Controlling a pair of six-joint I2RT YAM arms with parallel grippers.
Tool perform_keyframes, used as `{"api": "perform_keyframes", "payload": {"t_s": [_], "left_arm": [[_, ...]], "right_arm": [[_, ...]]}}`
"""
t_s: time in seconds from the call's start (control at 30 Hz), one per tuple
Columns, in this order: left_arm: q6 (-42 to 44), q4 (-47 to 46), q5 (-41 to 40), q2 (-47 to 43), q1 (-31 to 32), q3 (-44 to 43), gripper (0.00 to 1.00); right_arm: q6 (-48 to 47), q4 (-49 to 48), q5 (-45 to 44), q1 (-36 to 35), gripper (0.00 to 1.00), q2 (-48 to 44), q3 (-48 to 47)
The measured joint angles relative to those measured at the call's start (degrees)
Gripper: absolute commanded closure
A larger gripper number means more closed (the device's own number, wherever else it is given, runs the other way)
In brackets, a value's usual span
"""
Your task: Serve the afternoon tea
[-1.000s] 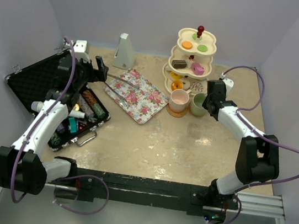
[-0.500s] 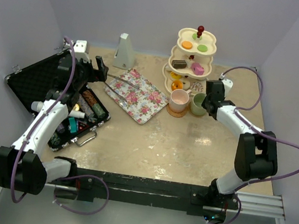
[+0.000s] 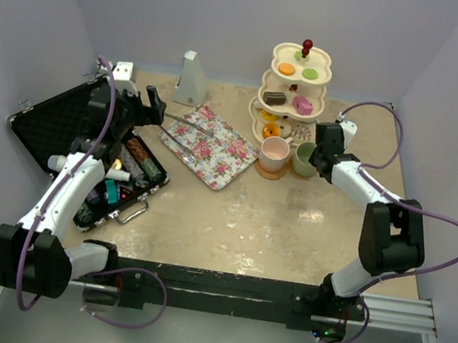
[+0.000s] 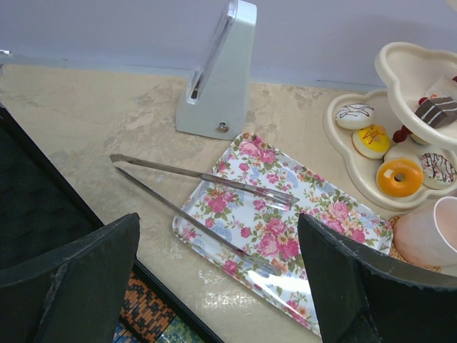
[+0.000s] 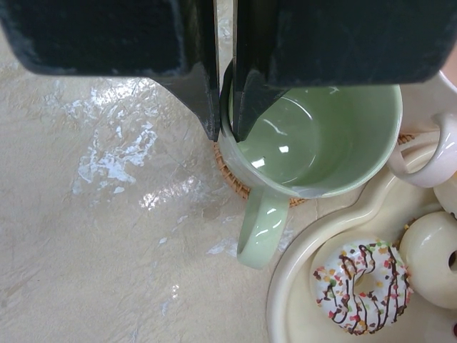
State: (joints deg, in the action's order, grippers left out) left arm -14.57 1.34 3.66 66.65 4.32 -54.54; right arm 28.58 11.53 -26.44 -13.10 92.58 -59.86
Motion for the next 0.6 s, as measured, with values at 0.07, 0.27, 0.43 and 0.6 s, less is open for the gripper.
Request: {"api": "perform_keyframes", "payload": {"t_s": [0.07, 0.27, 0.43, 0.6], "left_arm": [[-0.02, 0.00, 0.00, 0.00, 0.00, 0.00, 0.04], [0.00, 0.00, 0.00, 0.00, 0.00, 0.00, 0.04], [-0.02, 0.00, 0.00, 0.00, 0.00, 0.00, 0.04], [0.00, 0.00, -0.02, 0.00, 0.00, 0.00, 0.04]], "right_arm": [[0.02, -0.04, 0.00, 0.00, 0.79, 0.04, 0.00], [1.16, -0.68, -0.02, 0.00, 0.55, 0.39, -0.57], [1.42, -0.76, 0.17, 0.00, 0.41, 0.35, -1.97], [0.94, -0.76, 0.57, 0.00, 0.25, -1.68, -3.30]]}}
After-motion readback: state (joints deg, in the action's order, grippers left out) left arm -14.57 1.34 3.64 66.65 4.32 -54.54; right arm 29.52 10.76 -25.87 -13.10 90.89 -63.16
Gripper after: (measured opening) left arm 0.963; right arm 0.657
